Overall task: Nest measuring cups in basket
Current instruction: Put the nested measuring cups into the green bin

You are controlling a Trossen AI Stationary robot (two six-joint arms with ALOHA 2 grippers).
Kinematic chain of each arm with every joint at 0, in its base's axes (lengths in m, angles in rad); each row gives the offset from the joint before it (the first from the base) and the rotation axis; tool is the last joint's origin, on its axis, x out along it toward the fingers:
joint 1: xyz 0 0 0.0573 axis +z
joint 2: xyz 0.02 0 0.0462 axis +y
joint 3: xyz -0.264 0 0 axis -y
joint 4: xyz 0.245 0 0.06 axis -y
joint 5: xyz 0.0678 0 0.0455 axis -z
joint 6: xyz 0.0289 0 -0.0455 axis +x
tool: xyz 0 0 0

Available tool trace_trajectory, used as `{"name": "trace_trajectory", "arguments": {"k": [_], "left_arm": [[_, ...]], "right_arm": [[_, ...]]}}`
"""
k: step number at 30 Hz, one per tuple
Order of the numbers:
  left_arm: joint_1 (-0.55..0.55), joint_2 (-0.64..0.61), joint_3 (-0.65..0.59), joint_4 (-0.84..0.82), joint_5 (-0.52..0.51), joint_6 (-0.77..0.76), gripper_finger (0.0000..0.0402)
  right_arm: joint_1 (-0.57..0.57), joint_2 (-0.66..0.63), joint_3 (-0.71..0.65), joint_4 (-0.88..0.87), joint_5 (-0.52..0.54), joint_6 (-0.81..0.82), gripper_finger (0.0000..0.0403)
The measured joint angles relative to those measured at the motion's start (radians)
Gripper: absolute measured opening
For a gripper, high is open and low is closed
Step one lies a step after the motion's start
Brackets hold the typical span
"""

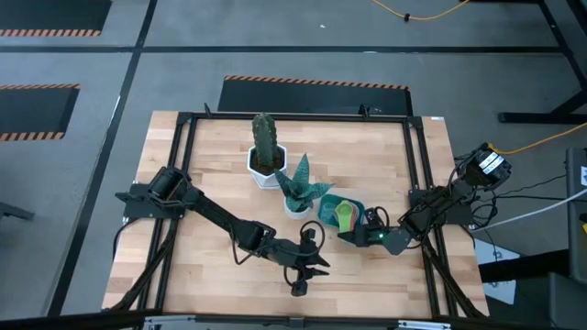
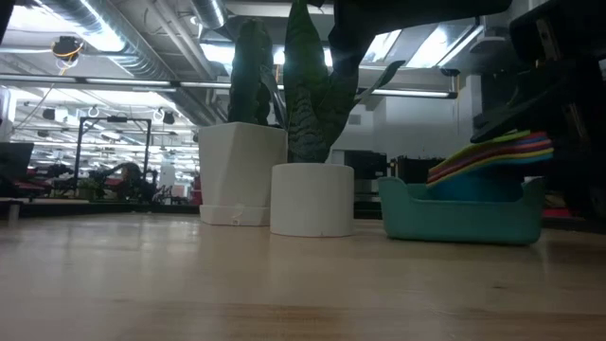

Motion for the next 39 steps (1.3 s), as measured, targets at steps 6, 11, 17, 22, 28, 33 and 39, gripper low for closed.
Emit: {"name": "trace_trajectory", "arguments": {"k": [6,11,17,22,28,33,39], "left_arm": [[0.000,0.000,0.000,0.000,-0.068,0.000,0.0096],[0.000,0.000,0.000,0.000,-0.086,0.000,0.0096],[0.000,0.000,0.000,0.000,-0.086,0.000,0.0096],[0.000,0.000,0.000,0.000,-0.087,0.000,0.0096],[0.000,0.000,0.000,0.000,-0.087,0.000,0.0096],[0.000,0.000,0.000,0.000,-0.087,0.000,0.0096],[0.000,0.000,0.000,0.000,-0.087,0.000,0.0096]], "right_arm": [[0.000,0.000,0.000,-0.001,-0.053,0.000,0.0147],[0.000,0.000,0.000,0.000,-0.059,0.000,0.0147],[0.000,0.000,0.000,0.000,-0.060,0.000,0.0147],[0.001,0.000,0.000,0.004,-0.060,0.001,0.0147],[0.001,0.000,0.000,0.005,-0.060,-0.001,0.0147],[0.001,0.000,0.000,0.012,-0.060,-0.002,0.0148],[0.001,0.000,0.001,0.024,-0.111,-0.056,0.0172]]}}
